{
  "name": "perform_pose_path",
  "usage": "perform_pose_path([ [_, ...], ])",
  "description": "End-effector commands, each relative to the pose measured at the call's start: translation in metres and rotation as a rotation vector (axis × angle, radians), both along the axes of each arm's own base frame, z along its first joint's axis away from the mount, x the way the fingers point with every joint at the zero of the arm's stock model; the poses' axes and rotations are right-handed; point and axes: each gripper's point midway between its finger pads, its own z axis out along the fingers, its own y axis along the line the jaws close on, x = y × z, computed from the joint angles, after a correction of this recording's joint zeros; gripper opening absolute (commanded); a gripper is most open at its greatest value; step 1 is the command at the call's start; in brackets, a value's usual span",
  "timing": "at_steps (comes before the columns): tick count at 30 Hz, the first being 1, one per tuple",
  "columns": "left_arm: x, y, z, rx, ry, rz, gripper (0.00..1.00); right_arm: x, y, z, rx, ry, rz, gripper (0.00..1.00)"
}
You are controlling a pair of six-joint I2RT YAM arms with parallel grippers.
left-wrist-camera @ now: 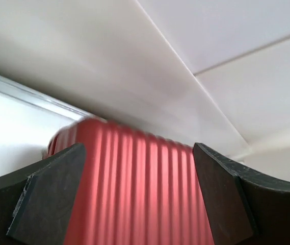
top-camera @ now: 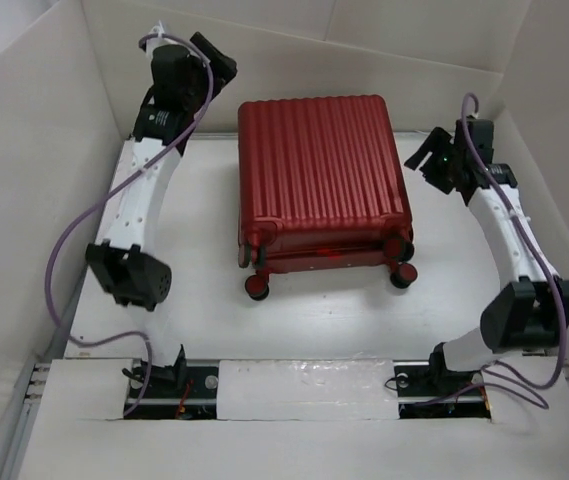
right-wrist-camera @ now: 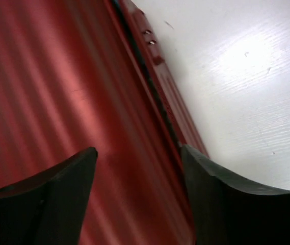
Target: Pack the luggage
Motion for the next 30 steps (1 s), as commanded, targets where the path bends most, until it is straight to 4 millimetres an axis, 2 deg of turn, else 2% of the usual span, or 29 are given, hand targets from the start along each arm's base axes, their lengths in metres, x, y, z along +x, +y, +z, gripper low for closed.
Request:
perform_pose_path([
  [1, 0.044, -0.005, -0.022, 0.07, 0.017, -0.059, 0.85, -0.029, 0.004, 0.043, 0.041, -0.083, -0.013, 0.76],
  [2, 0.071, -0.003, -0.062, 0.074, 0.077, -0.068, 0.85, -0.039, 0.004, 0.028, 0.04, -0.051, -0.013, 0.78],
  [3, 0.081, -0.004, -0.068, 0.074, 0.068, -0.089, 0.85, -0.054, 0.003, 0.034, 0.043, -0.066, -0.026, 0.82],
  [4, 0.087, -0.011, -0.074, 0.066, 0.063, -0.125, 0.86, -0.064, 0.005, 0.028, 0.037, -0.047, -0.023, 0.84],
  [5, 0.098, -0.007, -0.095, 0.068, 0.09, -0.117, 0.87, -0.072, 0.002, 0.024, 0.036, -0.039, -0.045, 0.85],
  [6, 0.103, -0.008, -0.098, 0.058, 0.083, -0.114, 0.87, -0.086, 0.001, 0.019, 0.035, -0.032, -0.045, 0.91],
  [7, 0.105, -0.005, -0.103, 0.054, 0.085, -0.121, 0.89, -0.092, -0.001, 0.017, 0.027, -0.026, -0.057, 0.93],
  [8, 0.108, -0.008, -0.122, 0.053, 0.109, -0.135, 0.89, -0.095, -0.007, 0.015, 0.027, -0.026, -0.073, 0.95],
  [9, 0.112, -0.011, -0.13, 0.05, 0.111, -0.147, 0.91, -0.097, 0.0, 0.01, 0.055, -0.028, -0.026, 0.95],
  [11, 0.116, -0.024, -0.131, -0.009, 0.092, -0.201, 0.92, -0.085, 0.009, 0.016, 0.092, -0.07, 0.042, 0.97],
  [12, 0.122, -0.023, -0.14, -0.038, 0.099, -0.212, 0.92, -0.077, 0.018, 0.031, 0.127, -0.104, 0.107, 0.97],
  [13, 0.124, -0.027, -0.139, -0.063, 0.094, -0.227, 0.92, -0.063, 0.018, 0.025, 0.13, -0.077, 0.106, 0.97],
  [14, 0.123, -0.03, -0.132, -0.094, 0.09, -0.233, 0.91, -0.052, 0.012, 0.03, 0.109, -0.086, 0.078, 0.97],
  [15, 0.123, -0.03, -0.132, -0.095, 0.09, -0.233, 0.91, -0.041, 0.002, 0.034, 0.101, -0.103, 0.036, 0.92],
  [16, 0.121, -0.03, -0.125, -0.095, 0.079, -0.234, 0.89, -0.03, 0.0, 0.043, 0.14, -0.134, 0.053, 0.82],
  [17, 0.117, -0.026, -0.128, -0.09, 0.106, -0.21, 0.87, -0.014, -0.005, 0.031, 0.183, -0.111, 0.054, 0.53],
  [18, 0.114, -0.016, -0.146, -0.066, 0.153, -0.158, 0.81, -0.001, -0.017, 0.033, 0.236, -0.127, 0.011, 0.46],
  [19, 0.102, -0.004, -0.126, -0.061, 0.138, -0.124, 0.78, 0.016, -0.023, 0.022, 0.23, -0.095, -0.01, 0.39],
  [20, 0.093, 0.002, -0.128, -0.054, 0.154, -0.098, 0.76, 0.02, -0.029, 0.034, 0.207, -0.125, -0.036, 0.35],
  [21, 0.083, 0.008, -0.132, -0.045, 0.176, -0.07, 0.73, 0.031, -0.032, 0.006, 0.183, -0.047, -0.051, 0.32],
  [22, 0.068, 0.025, -0.174, -0.024, 0.261, -0.01, 0.7, 0.039, -0.034, 0.0, 0.161, -0.036, -0.06, 0.32],
  [23, 0.048, 0.036, -0.146, -0.026, 0.212, 0.013, 0.66, 0.047, -0.031, -0.004, 0.146, -0.025, -0.053, 0.32],
  [24, 0.037, 0.037, -0.148, -0.027, 0.203, 0.013, 0.61, 0.057, -0.028, -0.029, 0.15, 0.027, -0.048, 0.32],
  [25, 0.016, 0.048, -0.19, -0.015, 0.299, 0.038, 0.54, 0.057, -0.02, -0.044, 0.126, 0.076, -0.023, 0.32],
  [26, -0.002, 0.05, -0.179, -0.008, 0.282, 0.035, 0.35, 0.063, -0.016, -0.048, 0.112, 0.081, -0.013, 0.32],
  [27, -0.014, 0.052, -0.19, 0.008, 0.306, 0.031, 0.28, 0.068, -0.009, -0.069, 0.107, 0.124, 0.006, 0.32],
  [28, -0.026, 0.05, -0.2, 0.019, 0.329, 0.01, 0.23, 0.071, -0.002, -0.078, 0.095, 0.139, 0.031, 0.32],
  [29, -0.053, 0.041, -0.226, 0.044, 0.402, -0.036, 0.16, 0.074, 0.013, -0.093, 0.087, 0.167, 0.066, 0.33],
  [30, -0.065, 0.034, -0.234, 0.045, 0.423, -0.059, 0.16, 0.079, 0.02, -0.086, 0.085, 0.142, 0.081, 0.33],
])
